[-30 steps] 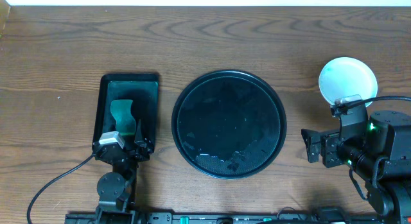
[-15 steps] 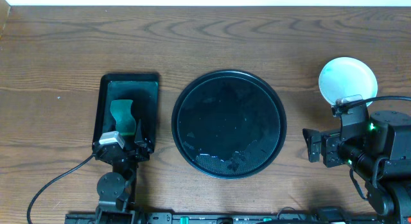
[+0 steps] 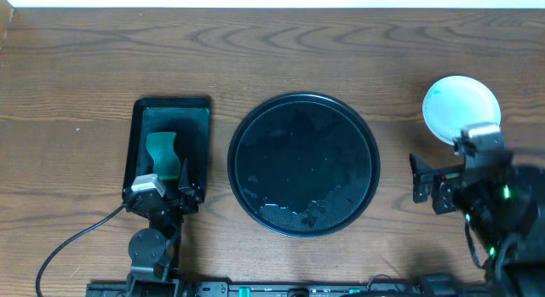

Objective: Clean dirty plates on tray and stack at the side

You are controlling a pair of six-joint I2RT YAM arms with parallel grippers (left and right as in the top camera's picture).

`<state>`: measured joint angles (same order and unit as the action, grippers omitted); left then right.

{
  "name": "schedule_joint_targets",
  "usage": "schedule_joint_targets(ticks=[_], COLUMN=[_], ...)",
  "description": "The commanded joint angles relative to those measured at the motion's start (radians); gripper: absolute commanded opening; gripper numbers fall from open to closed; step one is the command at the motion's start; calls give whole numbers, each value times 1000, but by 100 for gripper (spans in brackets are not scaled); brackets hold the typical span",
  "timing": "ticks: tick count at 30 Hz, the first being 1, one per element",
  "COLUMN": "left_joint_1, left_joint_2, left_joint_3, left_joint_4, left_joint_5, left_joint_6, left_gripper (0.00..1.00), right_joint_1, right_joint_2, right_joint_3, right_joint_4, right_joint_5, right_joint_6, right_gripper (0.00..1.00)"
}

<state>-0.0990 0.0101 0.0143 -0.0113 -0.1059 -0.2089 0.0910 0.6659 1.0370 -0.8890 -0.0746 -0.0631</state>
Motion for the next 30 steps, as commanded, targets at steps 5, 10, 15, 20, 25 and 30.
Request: schedule_joint_targets(ticks=[5,10,15,20,25,30], left_joint_1=[5,5,5,5,5,5], left_joint_2=[-6,-6,-6,-6,-6,-6], left_joint_3=[-10,-10,-10,-10,-10,-10], left_joint_4=[-52,-52,-52,-52,-52,-52], left_joint_5=[-11,-11,-11,-11,-11,-11], left_joint_6=[9,9,9,9,9,9], left_gripper=[82,82,82,82,82,83], right_joint_1=[8,8,8,8,7,7], right_joint_2=[-301,-467,-576,-653,-660,-660], right_joint_3=[-332,-544,-708,-813,-856,-907], right_joint_4=[282,532,753,883,949,1036], right_joint_5=[-13,-13,-13,-13,-13,-13], right_joint_6=[30,89,149,164,164,164], right_gripper=[99,99,99,99,99,99])
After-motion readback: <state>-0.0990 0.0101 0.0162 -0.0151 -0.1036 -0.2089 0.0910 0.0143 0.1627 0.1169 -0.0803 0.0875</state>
